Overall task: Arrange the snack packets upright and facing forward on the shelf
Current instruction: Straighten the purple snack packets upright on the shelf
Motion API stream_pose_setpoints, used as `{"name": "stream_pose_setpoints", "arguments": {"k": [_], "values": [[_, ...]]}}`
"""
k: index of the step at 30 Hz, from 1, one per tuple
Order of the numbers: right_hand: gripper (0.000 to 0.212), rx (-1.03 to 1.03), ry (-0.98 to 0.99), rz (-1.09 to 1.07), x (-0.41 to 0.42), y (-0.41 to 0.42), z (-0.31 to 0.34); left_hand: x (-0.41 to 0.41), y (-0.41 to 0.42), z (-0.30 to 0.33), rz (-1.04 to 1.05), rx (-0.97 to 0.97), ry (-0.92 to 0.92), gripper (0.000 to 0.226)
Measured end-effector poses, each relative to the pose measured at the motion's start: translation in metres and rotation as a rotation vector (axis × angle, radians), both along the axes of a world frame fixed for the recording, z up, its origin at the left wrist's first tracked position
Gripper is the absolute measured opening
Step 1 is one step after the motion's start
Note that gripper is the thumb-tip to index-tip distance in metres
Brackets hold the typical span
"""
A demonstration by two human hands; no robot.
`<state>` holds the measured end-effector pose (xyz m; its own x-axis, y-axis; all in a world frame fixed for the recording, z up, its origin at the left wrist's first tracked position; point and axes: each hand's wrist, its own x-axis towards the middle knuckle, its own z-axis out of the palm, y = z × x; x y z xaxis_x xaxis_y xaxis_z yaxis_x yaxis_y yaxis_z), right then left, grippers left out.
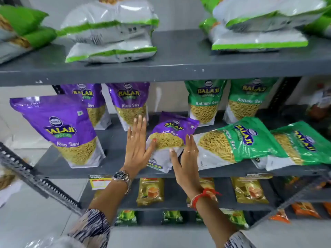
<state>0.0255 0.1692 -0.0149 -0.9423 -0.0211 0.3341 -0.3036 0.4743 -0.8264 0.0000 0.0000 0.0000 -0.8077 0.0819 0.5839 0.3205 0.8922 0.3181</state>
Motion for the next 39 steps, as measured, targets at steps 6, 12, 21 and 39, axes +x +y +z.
{"name": "stream_pose_setpoints", "arguments": {"k": [6, 12, 21, 39], "values": [[0.036, -0.587, -0.463, -0.222, -0.034, -0.027, -0.023, -0.049, -0.027, -0.022, 0.214, 0.979, -0.682, 0.047], [0.037, -0.76, -0.684, -0.4, -0.069, -0.033, -0.035, -0.081, -0.032, -0.034, 0.095, 1.274, -0.983, 0.023], [0.025, -0.888, -0.79, -0.389, -0.066, -0.029, -0.038, -0.067, -0.047, -0.053, 0.166, 1.368, -0.912, 0.01], [0.017, -0.888, -0.42, -0.05, 0.004, -0.037, 0.019, 0.05, -0.06, 0.013, -0.008, 1.434, -0.431, 0.026]]}}
